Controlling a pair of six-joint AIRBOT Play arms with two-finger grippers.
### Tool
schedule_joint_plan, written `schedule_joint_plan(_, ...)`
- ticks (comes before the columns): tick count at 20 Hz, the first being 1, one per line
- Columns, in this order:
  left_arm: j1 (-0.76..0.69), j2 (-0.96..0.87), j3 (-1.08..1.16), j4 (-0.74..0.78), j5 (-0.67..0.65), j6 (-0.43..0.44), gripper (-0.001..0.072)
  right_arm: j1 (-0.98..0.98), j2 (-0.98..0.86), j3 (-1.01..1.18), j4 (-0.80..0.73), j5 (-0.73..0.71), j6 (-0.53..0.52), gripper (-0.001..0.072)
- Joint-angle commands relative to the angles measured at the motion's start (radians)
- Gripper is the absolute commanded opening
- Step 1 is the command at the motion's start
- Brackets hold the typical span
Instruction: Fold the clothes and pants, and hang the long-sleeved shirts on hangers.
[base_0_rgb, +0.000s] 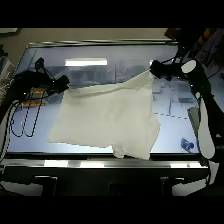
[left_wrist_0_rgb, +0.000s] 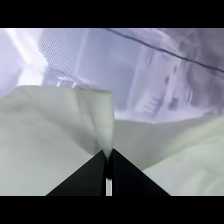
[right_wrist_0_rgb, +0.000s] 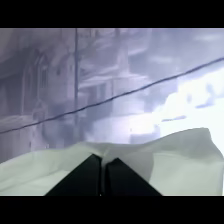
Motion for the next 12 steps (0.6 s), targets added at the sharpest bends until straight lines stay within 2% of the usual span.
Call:
schedule_joint_plan(1, 0.000, -0.091, -0.004, -0.037, -0.037, 0.001, 0.0018, 0.022, -0.063, 0.001, -0.012, -0.108, 0.035, 0.0032)
schedule_joint_plan(2, 0.001, -0.093, -0.004, -0.037, -0.035, 0.001, 0.0020, 0.020, -0.063, 0.001, -0.013, -0.093, 0.037, 0.0034)
schedule_joint_plan(3, 0.004, -0.090, -0.003, -0.038, -0.031, 0.000, 0.0044, 0.014, -0.060, 0.001, -0.011, -0.072, 0.038, 0.0094)
schedule_joint_plan(4, 0.010, -0.084, 0.002, -0.040, -0.014, 0.000, 0.0196, 0.008, -0.054, 0.004, -0.003, -0.028, 0.048, 0.0219)
schedule_joint_plan(5, 0.023, -0.077, 0.020, -0.040, 0.019, 0.000, 0.0458, -0.005, -0.043, 0.007, 0.002, 0.022, 0.055, 0.0307)
schedule_joint_plan(6, 0.042, -0.067, 0.046, -0.040, 0.068, 0.001, 0.0637, -0.028, -0.024, 0.009, 0.003, 0.090, 0.053, 0.0392)
schedule_joint_plan(7, 0.066, -0.053, 0.076, -0.040, 0.130, 0.010, 0.0638, -0.060, 0.000, 0.009, 0.002, 0.159, 0.042, 0.0461)
schedule_joint_plan(8, 0.092, -0.036, 0.102, -0.040, 0.189, 0.031, 0.0638, -0.102, 0.030, 0.009, 0.001, 0.241, 0.010, 0.0499)
schedule_joint_plan(11, 0.182, 0.048, 0.131, -0.035, 0.361, 0.134, 0.0635, -0.229, 0.111, 0.000, -0.005, 0.486, -0.160, 0.0494)
schedule_joint_plan(12, 0.214, 0.083, 0.131, -0.002, 0.425, 0.175, 0.0634, -0.265, 0.134, -0.022, -0.004, 0.549, -0.180, 0.0493)
